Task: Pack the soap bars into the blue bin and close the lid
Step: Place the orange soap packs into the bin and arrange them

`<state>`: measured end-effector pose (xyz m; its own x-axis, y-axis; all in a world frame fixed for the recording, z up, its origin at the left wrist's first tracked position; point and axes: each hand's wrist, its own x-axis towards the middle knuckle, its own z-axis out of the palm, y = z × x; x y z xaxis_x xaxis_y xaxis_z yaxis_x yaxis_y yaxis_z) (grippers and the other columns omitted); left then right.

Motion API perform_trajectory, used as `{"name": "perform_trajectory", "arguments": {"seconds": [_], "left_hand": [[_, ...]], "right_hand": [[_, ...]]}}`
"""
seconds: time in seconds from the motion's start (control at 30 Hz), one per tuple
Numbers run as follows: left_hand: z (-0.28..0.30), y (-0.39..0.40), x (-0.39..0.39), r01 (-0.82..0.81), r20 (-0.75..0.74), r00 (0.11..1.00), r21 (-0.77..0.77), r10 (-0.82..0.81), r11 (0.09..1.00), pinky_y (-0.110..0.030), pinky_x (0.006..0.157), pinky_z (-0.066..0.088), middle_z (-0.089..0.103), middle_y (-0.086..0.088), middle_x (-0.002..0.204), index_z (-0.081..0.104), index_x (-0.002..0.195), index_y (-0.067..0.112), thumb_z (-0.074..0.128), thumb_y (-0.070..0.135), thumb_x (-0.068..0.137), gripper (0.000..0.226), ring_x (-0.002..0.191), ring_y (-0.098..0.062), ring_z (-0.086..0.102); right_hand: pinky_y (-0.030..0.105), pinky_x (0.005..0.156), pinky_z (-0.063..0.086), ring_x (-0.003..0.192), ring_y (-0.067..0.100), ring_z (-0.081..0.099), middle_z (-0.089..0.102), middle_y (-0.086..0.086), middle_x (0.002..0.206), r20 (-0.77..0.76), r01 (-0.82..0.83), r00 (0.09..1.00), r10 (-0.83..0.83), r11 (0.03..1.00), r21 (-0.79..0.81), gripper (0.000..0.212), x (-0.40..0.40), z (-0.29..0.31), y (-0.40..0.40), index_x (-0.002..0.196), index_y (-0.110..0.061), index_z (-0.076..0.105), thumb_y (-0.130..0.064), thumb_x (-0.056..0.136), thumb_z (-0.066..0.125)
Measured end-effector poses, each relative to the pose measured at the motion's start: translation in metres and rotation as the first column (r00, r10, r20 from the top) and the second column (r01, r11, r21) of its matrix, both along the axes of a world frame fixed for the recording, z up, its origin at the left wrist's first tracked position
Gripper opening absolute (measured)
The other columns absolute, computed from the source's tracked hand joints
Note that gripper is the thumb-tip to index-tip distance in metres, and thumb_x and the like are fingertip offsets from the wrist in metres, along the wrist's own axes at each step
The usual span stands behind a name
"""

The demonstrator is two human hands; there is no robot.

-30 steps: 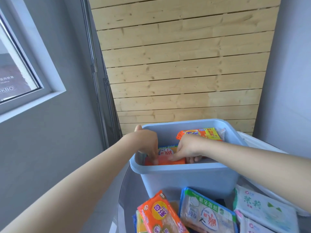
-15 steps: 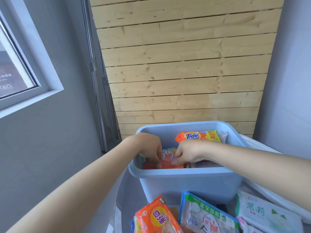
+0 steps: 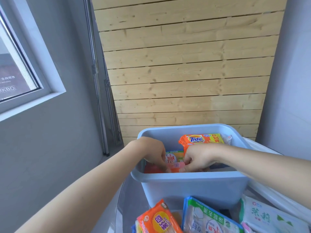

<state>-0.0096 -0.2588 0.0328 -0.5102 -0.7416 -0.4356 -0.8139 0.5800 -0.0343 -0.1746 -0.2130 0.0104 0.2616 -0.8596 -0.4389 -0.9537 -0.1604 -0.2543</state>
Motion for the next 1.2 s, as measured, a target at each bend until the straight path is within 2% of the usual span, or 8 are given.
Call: {"name": "perform_trajectory", "arguments": {"seconds": [0.3,0.43,0.53,0.63,0.77,0.87,1.0,1.2], "left_hand": [[-0.003,-0.004,-0.003,-0.014,-0.01,1.0,0.027,0.014,1.0,-0.025,0.065,0.039,0.061,0.005,0.083,0.07,0.092,0.015,0.069,0.059,0.071,0.049,0.077,-0.016,0.053],[-0.005,-0.003,-0.004,0.013,-0.085,0.996,0.112,-0.004,0.994,-0.025,0.071,0.043,0.062,0.008,0.086,0.069,0.099,0.019,0.068,0.056,0.073,0.045,0.078,-0.013,0.055],[-0.013,-0.002,-0.004,0.04,-0.203,0.979,0.214,0.004,0.976,-0.027,0.082,0.046,0.061,0.012,0.091,0.065,0.105,0.025,0.067,0.054,0.076,0.04,0.087,-0.014,0.057],[-0.019,-0.005,-0.002,0.033,-0.267,0.963,0.217,0.026,0.976,-0.026,0.076,0.044,0.058,0.017,0.077,0.062,0.088,0.031,0.072,0.051,0.073,0.027,0.082,-0.013,0.056],[-0.022,-0.004,-0.004,0.046,-0.358,0.933,0.21,0.033,0.977,-0.024,0.075,0.044,0.057,0.017,0.077,0.068,0.102,0.026,0.076,0.045,0.071,0.037,0.081,-0.013,0.056],[-0.021,0.0,-0.003,0.136,-0.473,0.881,0.256,0.002,0.957,-0.019,0.079,0.042,0.061,0.014,0.089,0.067,0.111,0.032,0.076,0.033,0.075,0.038,0.085,-0.006,0.055],[-0.024,0.003,-0.004,0.179,-0.538,0.843,0.319,0.022,0.931,-0.018,0.081,0.044,0.064,0.017,0.082,0.07,0.102,0.027,0.074,0.023,0.078,0.025,0.08,-0.002,0.057],[-0.025,-0.006,-0.008,0.145,-0.545,0.836,0.32,0.057,0.936,-0.038,0.093,0.05,0.073,-0.001,0.089,0.07,0.086,0.033,0.078,0.025,0.073,0.018,0.086,-0.014,0.066]], "right_hand": [[0.025,0.045,0.029,0.044,0.015,0.036,0.039,0.001,0.044,0.061,0.028,0.998,-0.019,0.989,-0.143,0.063,0.001,-0.008,0.003,0.04,-0.012,0.042,-0.058,0.081,0.055],[0.02,0.045,0.039,0.037,0.007,0.047,0.048,-0.005,0.033,0.118,0.073,0.991,-0.065,0.995,-0.061,0.057,-0.002,-0.004,0.006,0.042,-0.016,0.05,-0.059,0.079,0.058],[0.018,0.051,0.04,0.05,0.005,0.049,0.054,-0.007,0.05,0.094,0.027,0.995,-0.025,0.999,-0.021,0.044,-0.007,0.001,0.011,0.06,-0.017,0.065,-0.055,0.081,0.057],[0.011,0.053,0.038,0.056,0.0,0.049,0.059,-0.012,0.062,0.096,-0.005,0.995,0.007,1.0,-0.02,0.025,-0.012,0.002,0.012,0.091,-0.016,0.073,-0.038,0.083,0.062],[0.023,0.059,0.045,0.054,0.008,0.054,0.065,0.002,0.071,0.158,0.071,0.985,-0.072,0.997,0.011,0.021,-0.012,-0.002,0.01,0.091,-0.012,0.075,-0.028,0.079,0.07],[0.02,0.054,0.047,0.044,0.003,0.052,0.062,-0.001,0.054,0.151,0.125,0.98,-0.127,0.992,0.024,0.016,-0.009,-0.002,0.007,0.09,-0.009,0.076,-0.02,0.079,0.071],[0.013,0.046,0.048,0.037,0.002,0.053,0.055,-0.011,0.037,0.148,0.2,0.969,-0.2,0.98,0.017,0.012,-0.005,-0.002,0.007,0.088,-0.005,0.076,-0.011,0.08,0.069],[0.012,0.051,0.047,0.045,0.005,0.058,0.063,-0.002,0.057,0.131,0.246,0.961,-0.245,0.969,0.007,0.013,-0.008,0.007,0.011,0.087,-0.007,0.074,-0.016,0.081,0.068]]}}
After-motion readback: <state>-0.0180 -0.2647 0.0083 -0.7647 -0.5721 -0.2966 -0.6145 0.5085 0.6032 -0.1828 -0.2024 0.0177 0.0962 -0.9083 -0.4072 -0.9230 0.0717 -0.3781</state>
